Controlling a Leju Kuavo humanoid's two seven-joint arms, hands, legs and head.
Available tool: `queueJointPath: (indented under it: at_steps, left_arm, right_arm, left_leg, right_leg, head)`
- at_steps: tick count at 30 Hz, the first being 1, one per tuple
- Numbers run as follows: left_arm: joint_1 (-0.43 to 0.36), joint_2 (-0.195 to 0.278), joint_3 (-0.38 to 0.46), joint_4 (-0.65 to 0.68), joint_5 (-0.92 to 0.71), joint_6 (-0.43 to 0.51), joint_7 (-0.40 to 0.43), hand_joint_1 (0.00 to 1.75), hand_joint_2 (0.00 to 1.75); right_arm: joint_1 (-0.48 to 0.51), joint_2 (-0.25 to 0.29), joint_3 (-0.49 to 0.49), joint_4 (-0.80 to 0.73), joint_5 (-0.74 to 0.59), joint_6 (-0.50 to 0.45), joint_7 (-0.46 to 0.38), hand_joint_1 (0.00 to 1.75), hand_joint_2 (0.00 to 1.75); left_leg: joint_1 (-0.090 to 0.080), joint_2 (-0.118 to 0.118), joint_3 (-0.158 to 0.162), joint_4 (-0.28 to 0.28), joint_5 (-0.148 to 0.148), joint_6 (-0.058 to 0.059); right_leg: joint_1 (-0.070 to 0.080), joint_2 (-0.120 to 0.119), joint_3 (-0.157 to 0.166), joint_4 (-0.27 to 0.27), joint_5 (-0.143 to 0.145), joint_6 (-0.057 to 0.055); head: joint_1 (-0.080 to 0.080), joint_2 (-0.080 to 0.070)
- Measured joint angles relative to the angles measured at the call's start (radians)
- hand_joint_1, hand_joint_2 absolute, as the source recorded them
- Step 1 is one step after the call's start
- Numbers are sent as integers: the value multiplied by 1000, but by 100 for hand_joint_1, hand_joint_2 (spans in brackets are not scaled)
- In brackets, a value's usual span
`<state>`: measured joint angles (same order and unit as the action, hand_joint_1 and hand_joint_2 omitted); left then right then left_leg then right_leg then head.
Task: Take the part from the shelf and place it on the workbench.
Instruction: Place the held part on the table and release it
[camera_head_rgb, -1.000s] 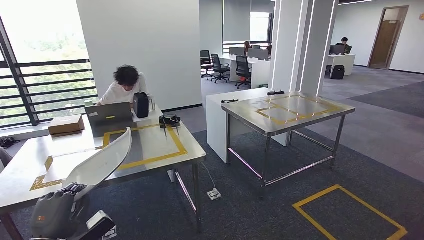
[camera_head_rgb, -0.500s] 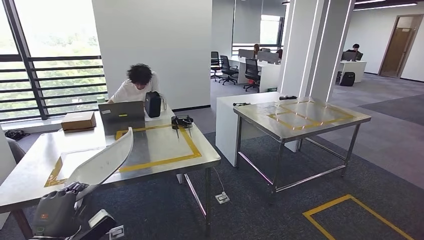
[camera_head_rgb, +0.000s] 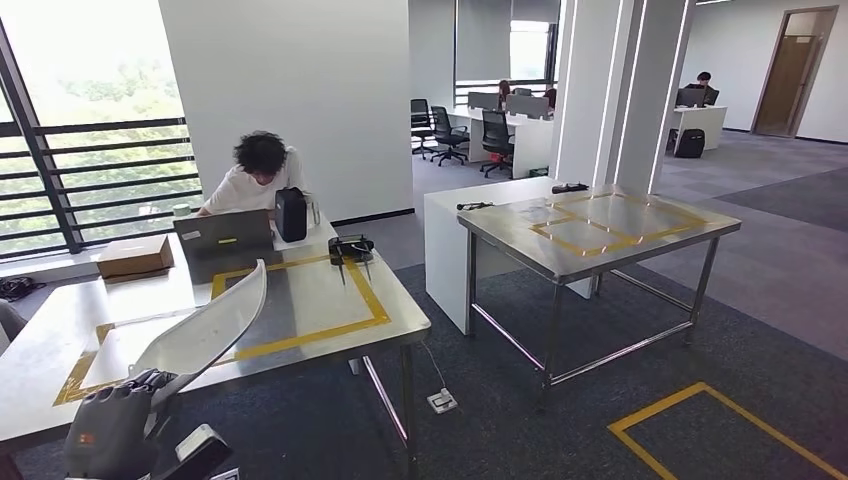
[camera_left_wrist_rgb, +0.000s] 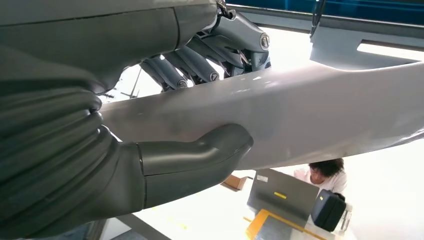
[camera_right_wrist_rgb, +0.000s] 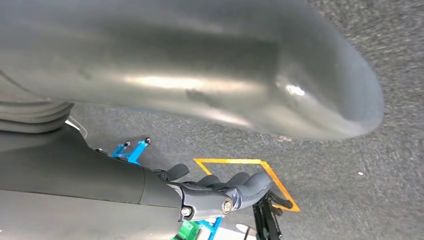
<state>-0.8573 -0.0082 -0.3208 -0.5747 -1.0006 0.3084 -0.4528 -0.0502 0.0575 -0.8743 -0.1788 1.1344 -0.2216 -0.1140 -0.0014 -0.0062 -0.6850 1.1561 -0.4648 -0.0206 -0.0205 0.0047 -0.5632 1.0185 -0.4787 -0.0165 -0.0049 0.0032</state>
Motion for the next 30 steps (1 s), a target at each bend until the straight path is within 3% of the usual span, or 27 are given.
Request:
queueJointPath:
  at_steps: [2, 5, 7, 9, 11, 12, 13, 14, 16, 18, 21, 23, 26, 27, 28, 30]
  left_arm:
    - [-1, 2, 0, 1, 0, 1, -1, 175, 175]
    - [-1, 3, 0, 1, 1, 2, -1, 175, 175]
    - [-3, 4, 0, 0, 2, 2, -1, 175, 175]
    - [-6, 3, 1, -1, 3, 3, -1, 175, 175]
    - [-2, 2, 1, 0, 3, 3, -1, 175, 175]
    - [0, 2, 1, 0, 2, 3, -1, 175, 175]
    - [2, 2, 1, 0, 2, 3, -1, 175, 175]
    - [3, 2, 1, 0, 2, 3, -1, 175, 175]
    - [2, 1, 1, 0, 2, 2, 0, 175, 175]
    - [-1, 0, 1, 0, 2, 0, 1, 175, 175]
    - [-5, 0, 0, -2, 1, -4, 2, 175, 175]
    - [-11, 0, 0, -3, 1, -6, 4, 175, 175]
    - [-17, -1, 0, -1, 1, -12, 8, 175, 175]
    - [-15, -1, 0, 0, 1, -13, 8, 175, 175]
    - [-15, -1, 0, 0, 1, -15, 9, 175, 175]
    - [-17, 0, 0, 1, 1, -15, 9, 175, 175]
  right_arm:
    - [-1, 1, 0, 0, 1, 1, -1, 0, 0]
    - [-2, 2, 0, 0, 3, 4, -3, 0, 0]
    - [-3, 1, 0, 0, 5, 4, -4, 0, 0]
    - [-4, 0, 0, 0, 6, 4, -5, 0, 0]
    - [-4, 0, 0, 0, 6, 5, -4, 0, 0]
    - [-3, 0, 0, 0, 7, 6, -4, 0, 0]
    - [-2, 0, 0, 0, 7, 6, -3, 0, 0]
    - [-2, 0, 0, 0, 8, 6, -2, 0, 0]
    - [-2, -1, 0, 0, 9, 6, 0, 0, 0]
    - [-2, -1, 0, 0, 10, 6, 2, 0, 0]
    - [-3, -1, 0, 0, 13, 6, 3, 0, 0]
    - [-3, -2, 0, 0, 15, 6, 3, 0, 0]
    - [-4, -3, 0, 0, 18, 7, 3, 0, 0]
    - [-3, -3, 0, 0, 18, 7, 3, 0, 0]
    - [-3, -3, 0, 0, 18, 7, 3, 0, 0]
    - [-2, -2, 0, 0, 18, 7, 3, 0, 0]
  left_leg:
    - [-6, 1, 38, -109, 49, 10]
    - [-10, 0, 58, -147, 45, 29]
    - [-6, -1, 76, -154, 43, 42]
    - [-3, -2, 91, -157, 34, 52]
    - [-3, -4, 100, -156, 23, 56]
    - [-4, -5, 105, -155, 16, 56]
    - [-4, -6, 111, -152, 8, 55]
    - [-4, -7, 119, -150, 0, 53]
    - [-4, -8, 136, -145, -18, 45]
    - [-7, -8, 142, -143, -32, 33]
    - [-9, -9, 149, -135, -40, 15]
    - [-7, -6, 126, -80, -56, 6]
    - [-2, -2, 10, 103, -118, -7]
    - [-1, -1, -21, 140, -128, -8]
    - [-1, -1, -36, 140, -116, -7]
    - [-2, 0, -13, 41, -31, 2]
  right_leg:
    - [1, 1, 13, 0, -14, 9]
    - [3, 0, 20, 3, -20, 27]
    - [3, -1, 9, 37, -25, 35]
    - [2, -2, -51, 137, -50, 41]
    - [2, -2, -136, 252, -90, 48]
    - [2, -2, -165, 277, -94, 49]
    - [2, -2, -178, 267, -78, 50]
    - [2, -2, -171, 222, -40, 48]
    - [4, -3, -128, 87, 48, 44]
    - [8, -4, -99, 11, 74, 32]
    - [7, -2, -83, 1, 65, 9]
    - [4, -1, -65, -1, 58, -5]
    - [3, -1, -47, -2, 41, -14]
    - [3, 0, -41, -2, 35, -13]
    - [3, 1, -34, -2, 28, -12]
    - [5, 2, -13, -2, 14, -9]
  head:
    - [-1, 0]
    - [2, 0]
    - [4, 0]
    - [6, 0]
    - [8, 0]
    - [9, 0]
    - [9, 0]
    - [10, 0]
    - [10, 0]
    - [9, 0]
    - [8, 0]
    - [5, 0]
    - [2, 0]
    - [2, 0]
    - [1, 0]
    - [0, 0]
